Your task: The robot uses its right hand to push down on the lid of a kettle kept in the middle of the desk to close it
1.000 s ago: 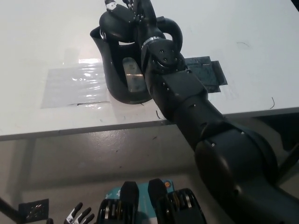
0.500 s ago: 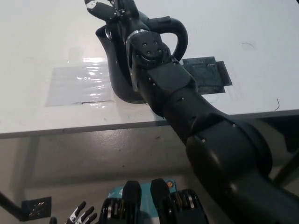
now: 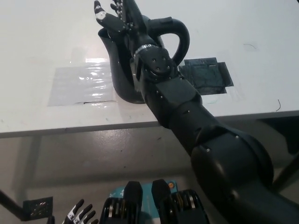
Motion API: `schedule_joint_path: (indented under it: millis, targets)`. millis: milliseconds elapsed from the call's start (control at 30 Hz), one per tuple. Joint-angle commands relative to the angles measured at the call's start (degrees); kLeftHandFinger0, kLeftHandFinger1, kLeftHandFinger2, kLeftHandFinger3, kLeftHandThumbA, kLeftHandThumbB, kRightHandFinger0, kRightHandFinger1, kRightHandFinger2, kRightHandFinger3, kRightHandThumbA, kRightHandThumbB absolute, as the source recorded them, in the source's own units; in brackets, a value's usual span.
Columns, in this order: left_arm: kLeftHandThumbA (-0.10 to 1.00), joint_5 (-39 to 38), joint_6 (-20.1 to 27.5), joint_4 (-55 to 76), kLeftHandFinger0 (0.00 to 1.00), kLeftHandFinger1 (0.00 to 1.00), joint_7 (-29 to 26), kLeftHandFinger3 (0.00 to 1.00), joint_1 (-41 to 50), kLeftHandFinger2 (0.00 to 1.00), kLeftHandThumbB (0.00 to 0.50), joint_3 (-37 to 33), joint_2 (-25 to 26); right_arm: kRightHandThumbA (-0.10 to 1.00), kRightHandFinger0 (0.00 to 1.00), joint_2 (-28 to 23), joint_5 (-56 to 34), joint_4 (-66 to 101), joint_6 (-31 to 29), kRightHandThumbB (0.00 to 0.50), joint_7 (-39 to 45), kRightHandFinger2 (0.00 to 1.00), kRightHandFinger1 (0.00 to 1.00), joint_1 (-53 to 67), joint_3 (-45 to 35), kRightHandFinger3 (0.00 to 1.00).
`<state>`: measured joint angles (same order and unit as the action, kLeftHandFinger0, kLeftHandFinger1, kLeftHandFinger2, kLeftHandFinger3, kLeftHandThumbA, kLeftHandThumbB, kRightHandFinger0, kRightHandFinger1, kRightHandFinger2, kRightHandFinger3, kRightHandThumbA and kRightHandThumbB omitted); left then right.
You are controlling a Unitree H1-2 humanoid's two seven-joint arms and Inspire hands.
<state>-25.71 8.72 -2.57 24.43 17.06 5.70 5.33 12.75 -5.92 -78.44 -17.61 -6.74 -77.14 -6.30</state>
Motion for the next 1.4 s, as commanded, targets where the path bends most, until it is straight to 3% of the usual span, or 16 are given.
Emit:
schedule_joint_path:
  millis: [0,67,133,300,367,433,533,567,600,767,800,833,1033,1100,1167,1367]
  targets:
    - [1.0,-0.93,0.53,1.83,1.0,1.0,-0.27,1.0,-0.38,1.0,0.5,0.56,0.6,0.48,1.0,-2.03,-0.79,-1.59,0.79,0.122,0.24,1.0,1.0,3.46,-0.75,1.0]
    - [1.0,-1.05,0.5,1.68,1.0,1.0,-0.19,1.0,-0.72,1.0,0.499,0.65,0.58,0.46,1.0,-2.5,-1.24,-1.77,0.61,0.158,-0.05,1.0,1.0,5.1,-1.27,1.0]
    - [1.0,-1.14,0.52,1.65,1.0,1.0,-0.21,1.0,-0.72,1.0,0.5,0.81,0.53,0.46,1.0,-2.42,-1.42,-1.83,0.31,0.151,0.17,1.0,1.0,5.75,-1.6,1.0]
    - [1.0,-0.73,0.99,1.34,1.0,1.0,-0.13,1.0,0.03,1.0,0.5,1.12,0.71,0.48,1.0,-1.71,-0.82,-1.3,-0.41,0.186,0.75,1.0,1.0,5.52,-1.23,1.0]
    - [1.0,-1.15,0.73,1.81,1.0,1.0,-0.1,1.0,0.75,1.0,0.5,1.37,0.74,0.56,1.0,-1.42,1.35,-0.04,-2.94,0.144,1.41,1.0,1.0,5.18,1.03,1.0]
    - [1.0,-1.18,0.58,2.38,1.0,1.0,-0.04,1.0,1.24,1.0,0.494,1.5,0.97,0.52,1.0,-0.99,1.32,2.37,-6.28,0.143,2.75,1.0,1.0,5.03,1.66,1.0]
    - [1.0,-1.09,0.53,2.67,1.0,1.0,-0.18,1.0,1.46,1.0,0.496,1.65,0.97,0.58,1.0,-0.85,3.43,13.38,-8.89,0.146,4.66,1.0,1.0,6.73,4.86,1.0]
    - [1.0,-1.14,0.57,2.7,1.0,1.0,-0.21,1.0,1.53,1.0,0.496,1.7,0.92,0.64,1.0,-0.9,4.86,23.58,-7.21,0.187,5.17,1.0,1.0,8.92,6.98,1.0]
    - [1.0,-1.36,0.36,2.83,1.0,1.0,-0.19,1.0,1.43,1.0,0.496,2.1,1.46,0.65,1.0,-0.64,4.77,23.93,-7.13,0.189,4.94,1.0,1.0,8.81,7.19,1.0]
    - [1.0,-2.16,0.79,2.59,1.0,1.0,0.46,1.0,1.6,1.0,0.494,2.74,2.1,0.72,1.0,-0.91,3.0,59.45,8.43,0.252,8.18,1.0,1.0,16.8,11.67,1.0]
    - [1.0,-2.14,0.59,2.79,1.0,1.0,0.3,1.0,1.66,1.0,0.495,2.82,2.15,0.71,1.0,-1.05,2.77,64.67,11.3,0.241,8.22,1.0,1.0,18.14,12.26,1.0]
    - [1.0,-2.22,-0.27,3.34,1.0,1.0,0.02,1.0,1.8,1.0,0.5,3.26,2.91,0.71,1.0,-1.53,2.06,73.61,14.81,0.199,8.77,1.0,1.0,21.21,13.48,1.0]
    - [1.0,-3.3,-1.7,3.86,1.0,1.0,0.15,1.0,1.19,1.0,0.499,4.33,4.52,0.7,1.0,-4.61,2.72,91.99,17.74,0.248,10.06,1.0,1.0,34.74,16.19,1.0]
    - [1.0,-3.64,-1.77,4.01,1.0,1.0,-0.08,1.0,1.15,1.0,0.496,5.17,5.11,0.66,1.0,-6.22,2.69,97.12,16.0,0.23,10.78,1.0,1.0,42.19,17.21,1.0]
    - [1.0,-2.56,-1.28,4.07,1.0,1.0,-0.89,1.0,1.03,1.0,0.499,5.65,5.31,0.7,1.0,-8.63,5.1,102.21,13.98,0.271,11.22,1.0,1.0,50.98,17.17,1.0]
    - [1.0,-3.29,-1.32,3.14,1.0,1.0,-0.5,1.0,-0.23,1.0,0.482,6.9,7.1,0.7,1.0,-14.09,5.29,105.14,5.25,0.219,11.92,1.0,1.0,70.19,14.41,1.0]
